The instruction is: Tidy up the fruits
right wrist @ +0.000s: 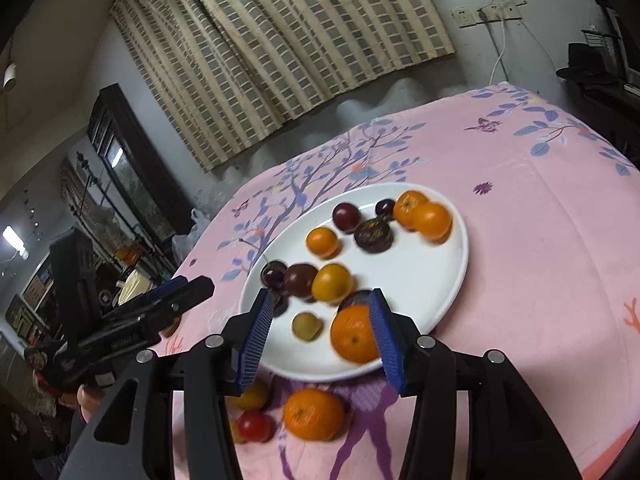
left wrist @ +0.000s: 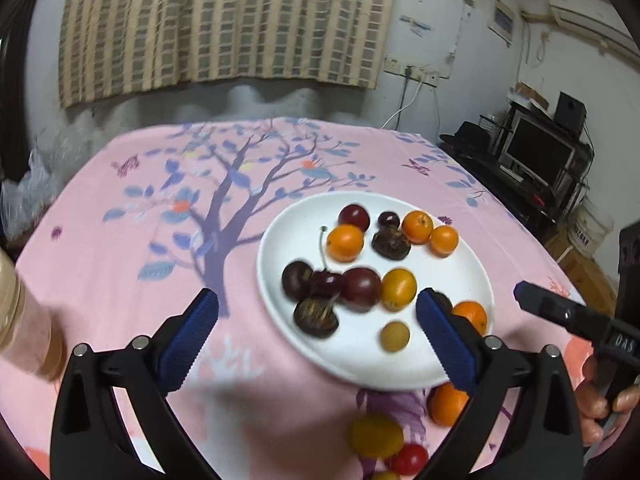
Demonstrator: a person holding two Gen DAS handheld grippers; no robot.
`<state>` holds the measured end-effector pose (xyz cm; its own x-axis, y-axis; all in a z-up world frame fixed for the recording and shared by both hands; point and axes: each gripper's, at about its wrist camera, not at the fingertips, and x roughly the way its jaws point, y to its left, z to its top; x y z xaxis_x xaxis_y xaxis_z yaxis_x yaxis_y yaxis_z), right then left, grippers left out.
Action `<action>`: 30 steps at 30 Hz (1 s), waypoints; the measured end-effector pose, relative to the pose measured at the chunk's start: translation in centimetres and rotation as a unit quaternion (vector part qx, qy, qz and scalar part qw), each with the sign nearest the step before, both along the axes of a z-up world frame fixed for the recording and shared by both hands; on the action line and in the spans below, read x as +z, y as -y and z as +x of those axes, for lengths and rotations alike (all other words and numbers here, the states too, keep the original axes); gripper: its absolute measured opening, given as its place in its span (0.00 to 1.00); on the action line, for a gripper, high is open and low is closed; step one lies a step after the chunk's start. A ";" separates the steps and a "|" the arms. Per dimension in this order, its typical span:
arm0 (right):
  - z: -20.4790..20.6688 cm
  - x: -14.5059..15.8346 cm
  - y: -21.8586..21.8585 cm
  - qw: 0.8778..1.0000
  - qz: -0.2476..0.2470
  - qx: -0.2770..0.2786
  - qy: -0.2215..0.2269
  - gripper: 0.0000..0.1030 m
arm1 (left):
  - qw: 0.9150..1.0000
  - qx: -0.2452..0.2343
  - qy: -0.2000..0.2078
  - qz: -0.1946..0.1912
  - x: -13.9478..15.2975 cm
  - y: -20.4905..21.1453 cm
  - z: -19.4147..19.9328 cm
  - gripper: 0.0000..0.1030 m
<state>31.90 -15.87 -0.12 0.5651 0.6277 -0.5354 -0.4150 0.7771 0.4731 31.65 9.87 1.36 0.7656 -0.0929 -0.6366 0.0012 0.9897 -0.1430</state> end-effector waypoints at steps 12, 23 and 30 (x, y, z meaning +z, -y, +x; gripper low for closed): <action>-4.4 -0.3 -1.9 0.996 -0.079 0.042 0.011 0.55 | 0.998 0.054 -0.033 -0.005 -2.9 -3.4 -5.2 0.95; -5.3 -3.5 -5.4 0.979 -0.189 0.079 -0.009 0.56 | 0.997 0.067 -0.038 0.000 -3.1 -3.7 -6.3 0.95; -5.1 -4.1 -6.3 0.972 -0.221 0.080 -0.002 0.56 | 0.997 0.065 -0.038 0.009 -3.1 -3.2 -6.3 0.95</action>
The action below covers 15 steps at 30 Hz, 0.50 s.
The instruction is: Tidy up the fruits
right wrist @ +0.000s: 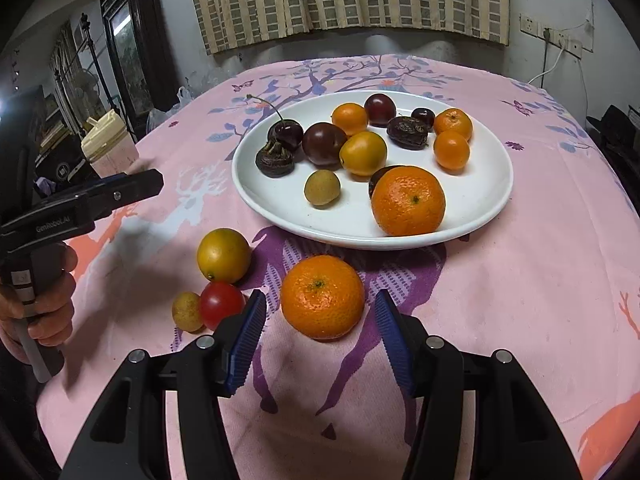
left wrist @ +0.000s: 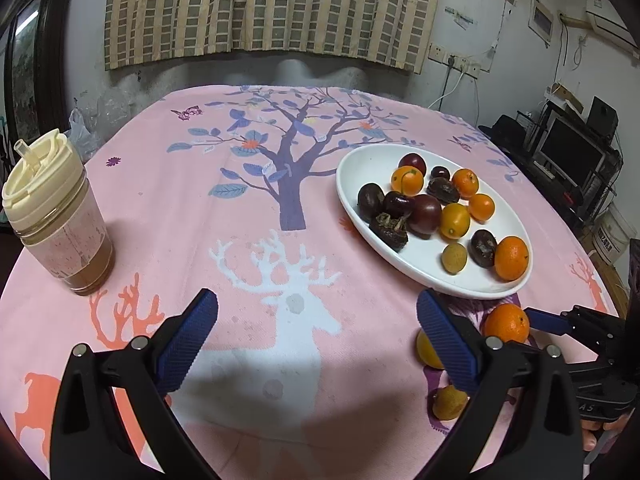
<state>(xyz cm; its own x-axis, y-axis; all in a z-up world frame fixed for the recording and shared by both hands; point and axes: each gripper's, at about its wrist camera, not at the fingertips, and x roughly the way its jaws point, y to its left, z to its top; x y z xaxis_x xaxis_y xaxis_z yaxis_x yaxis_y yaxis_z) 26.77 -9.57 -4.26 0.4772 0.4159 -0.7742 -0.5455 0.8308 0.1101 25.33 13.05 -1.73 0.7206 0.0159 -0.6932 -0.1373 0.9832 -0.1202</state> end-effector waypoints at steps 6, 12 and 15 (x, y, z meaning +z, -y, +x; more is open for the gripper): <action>-0.1 -0.6 -0.9 0.999 -0.031 0.005 0.014 0.56 | 1.000 -0.001 0.000 0.008 0.0 0.3 -0.2 0.95; 0.0 -0.7 -0.9 0.999 -0.037 0.001 0.020 0.56 | 1.000 -0.001 0.000 0.007 -0.1 0.3 -0.2 0.95; 0.2 -0.8 -0.9 0.999 -0.039 -0.001 0.018 0.55 | 1.000 -0.001 0.000 0.008 -0.1 0.3 -0.2 0.95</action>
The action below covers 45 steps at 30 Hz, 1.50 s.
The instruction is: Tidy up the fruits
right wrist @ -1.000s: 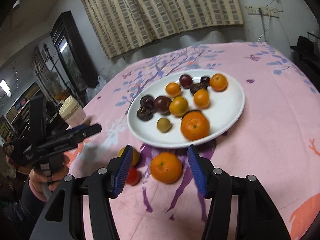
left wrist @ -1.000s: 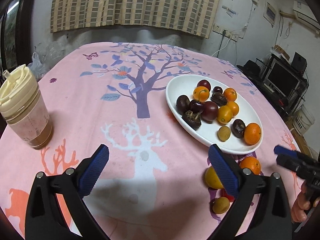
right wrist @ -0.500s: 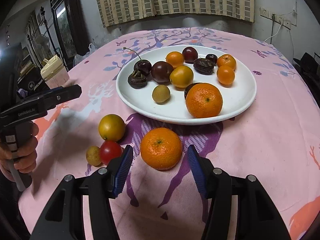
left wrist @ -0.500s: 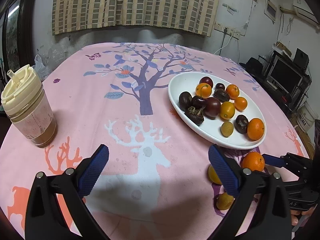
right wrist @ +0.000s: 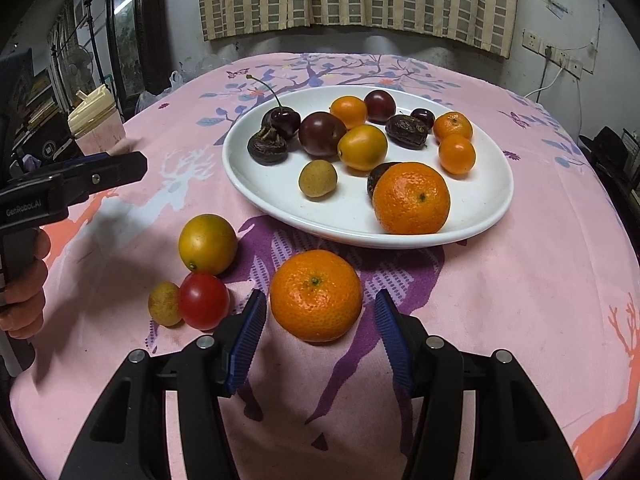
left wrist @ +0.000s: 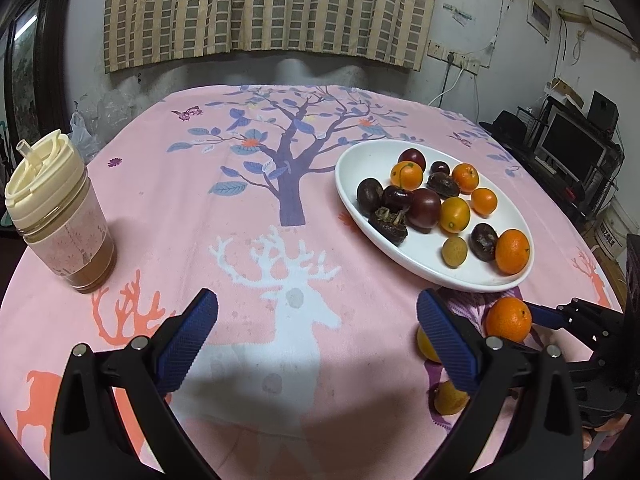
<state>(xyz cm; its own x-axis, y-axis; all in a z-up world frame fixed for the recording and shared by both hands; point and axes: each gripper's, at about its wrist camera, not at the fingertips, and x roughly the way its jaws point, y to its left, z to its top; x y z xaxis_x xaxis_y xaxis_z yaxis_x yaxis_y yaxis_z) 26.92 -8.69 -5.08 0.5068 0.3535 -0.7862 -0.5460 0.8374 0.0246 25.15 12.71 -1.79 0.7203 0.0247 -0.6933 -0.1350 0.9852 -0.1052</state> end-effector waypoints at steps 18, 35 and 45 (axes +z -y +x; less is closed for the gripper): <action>0.5 3.1 4.5 0.988 0.145 -0.033 -0.032 0.43 | 0.963 -0.260 -0.041 0.060 -1.9 7.1 -3.6 0.48; 0.2 3.0 4.2 0.990 0.134 -0.026 -0.026 0.43 | 0.954 -0.278 -0.059 0.090 -3.7 9.2 -3.3 0.22; 4.8 5.3 5.9 0.974 0.205 -0.098 0.017 0.43 | 0.970 -0.237 0.022 0.041 3.0 7.6 1.3 0.22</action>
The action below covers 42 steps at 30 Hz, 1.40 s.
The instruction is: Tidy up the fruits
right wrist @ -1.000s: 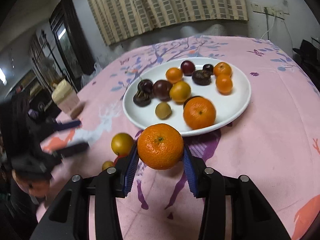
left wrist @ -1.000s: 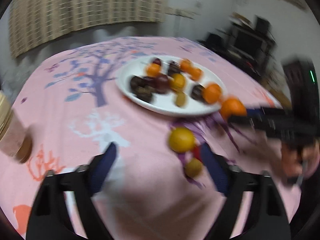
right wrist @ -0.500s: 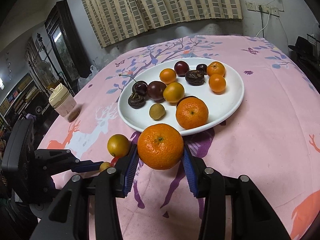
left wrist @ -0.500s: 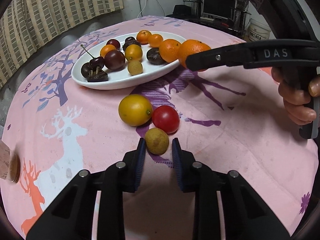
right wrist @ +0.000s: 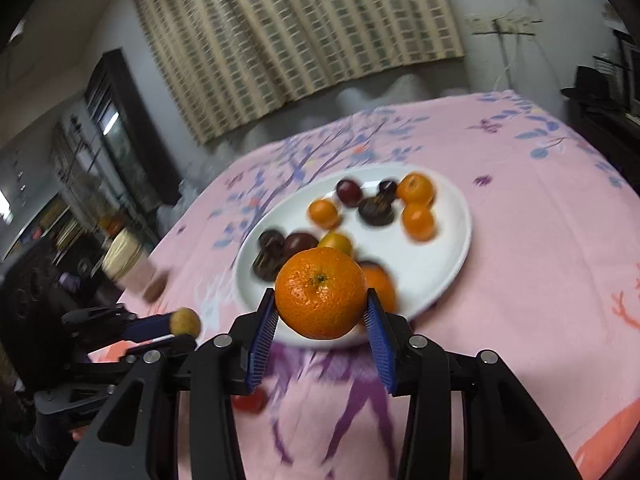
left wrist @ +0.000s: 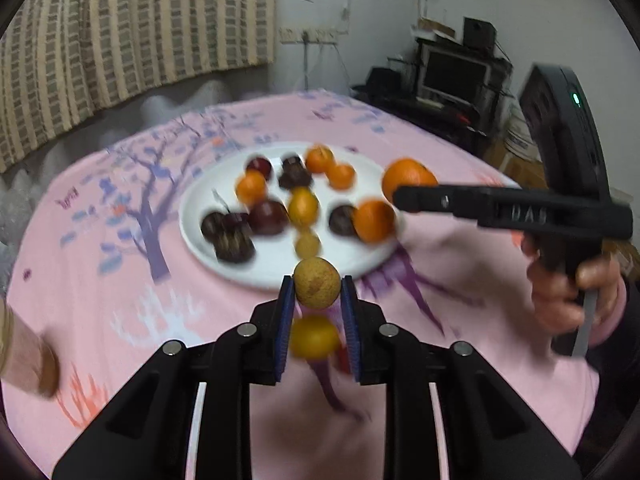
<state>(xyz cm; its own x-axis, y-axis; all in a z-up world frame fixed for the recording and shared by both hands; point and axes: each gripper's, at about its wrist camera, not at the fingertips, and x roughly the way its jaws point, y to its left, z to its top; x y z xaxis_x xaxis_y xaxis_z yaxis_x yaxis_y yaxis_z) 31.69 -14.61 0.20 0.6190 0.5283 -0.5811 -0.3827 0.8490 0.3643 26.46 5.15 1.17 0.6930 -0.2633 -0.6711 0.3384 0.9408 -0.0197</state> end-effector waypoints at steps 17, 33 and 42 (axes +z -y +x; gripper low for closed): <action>-0.9 0.4 -0.9 0.999 -0.005 0.018 0.034 0.56 | 0.986 0.151 0.040 0.051 -0.8 -1.4 3.5 0.90; -7.7 -2.7 -8.4 0.970 -0.156 0.189 0.007 0.56 | 0.972 0.235 0.000 0.002 -2.4 -7.0 0.2 0.95; -8.0 -4.4 -9.9 0.960 -0.186 0.208 -0.004 0.48 | 0.965 0.259 -0.014 -0.031 -2.5 -8.5 0.1 0.95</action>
